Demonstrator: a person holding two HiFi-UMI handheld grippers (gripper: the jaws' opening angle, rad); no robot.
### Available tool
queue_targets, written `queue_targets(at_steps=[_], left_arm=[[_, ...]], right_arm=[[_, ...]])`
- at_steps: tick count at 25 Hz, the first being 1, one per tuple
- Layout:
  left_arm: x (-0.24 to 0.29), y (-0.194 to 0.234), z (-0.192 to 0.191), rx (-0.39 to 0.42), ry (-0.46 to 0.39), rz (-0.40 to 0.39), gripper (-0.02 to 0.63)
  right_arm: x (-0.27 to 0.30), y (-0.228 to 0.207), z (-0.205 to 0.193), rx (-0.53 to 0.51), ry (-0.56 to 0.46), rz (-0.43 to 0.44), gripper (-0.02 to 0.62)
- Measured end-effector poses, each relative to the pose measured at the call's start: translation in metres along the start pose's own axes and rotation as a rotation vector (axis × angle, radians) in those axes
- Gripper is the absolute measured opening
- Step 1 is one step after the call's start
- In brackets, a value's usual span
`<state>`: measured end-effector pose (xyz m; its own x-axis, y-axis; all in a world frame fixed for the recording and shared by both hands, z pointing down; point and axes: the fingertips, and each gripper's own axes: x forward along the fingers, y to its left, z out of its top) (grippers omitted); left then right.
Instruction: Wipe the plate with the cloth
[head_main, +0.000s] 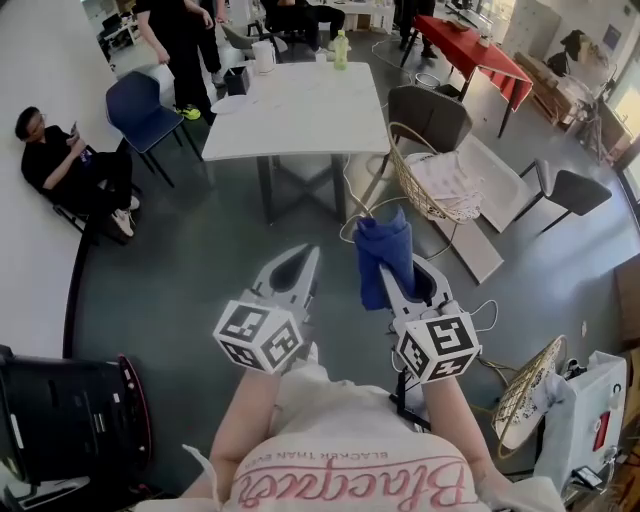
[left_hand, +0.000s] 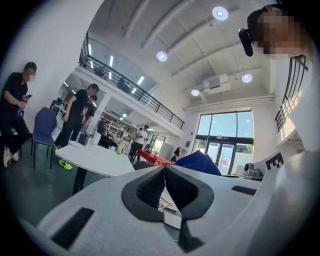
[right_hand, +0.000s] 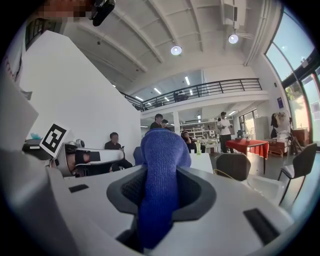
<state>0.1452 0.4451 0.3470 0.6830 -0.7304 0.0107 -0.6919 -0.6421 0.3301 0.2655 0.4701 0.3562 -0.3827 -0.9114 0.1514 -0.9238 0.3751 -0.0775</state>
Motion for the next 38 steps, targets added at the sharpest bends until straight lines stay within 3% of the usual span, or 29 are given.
queue_targets(at_steps=[10, 20, 38], left_arm=[[-0.003, 0.106, 0.034, -0.022, -0.031, 0.061, 0.005], [-0.011, 0.193, 0.051, -0.049, -0.035, 0.132, 0.005], [0.042, 0.297, 0.081, -0.063, -0.076, 0.215, 0.005]], right_arm=[[0.109, 0.051, 0.021, -0.018, -0.017, 0.079, 0.115], [0.188, 0.090, 0.017, -0.004, 0.016, 0.137, 0.115], [0.319, 0.084, 0.025, 0.009, 0.061, 0.238, 0.114]])
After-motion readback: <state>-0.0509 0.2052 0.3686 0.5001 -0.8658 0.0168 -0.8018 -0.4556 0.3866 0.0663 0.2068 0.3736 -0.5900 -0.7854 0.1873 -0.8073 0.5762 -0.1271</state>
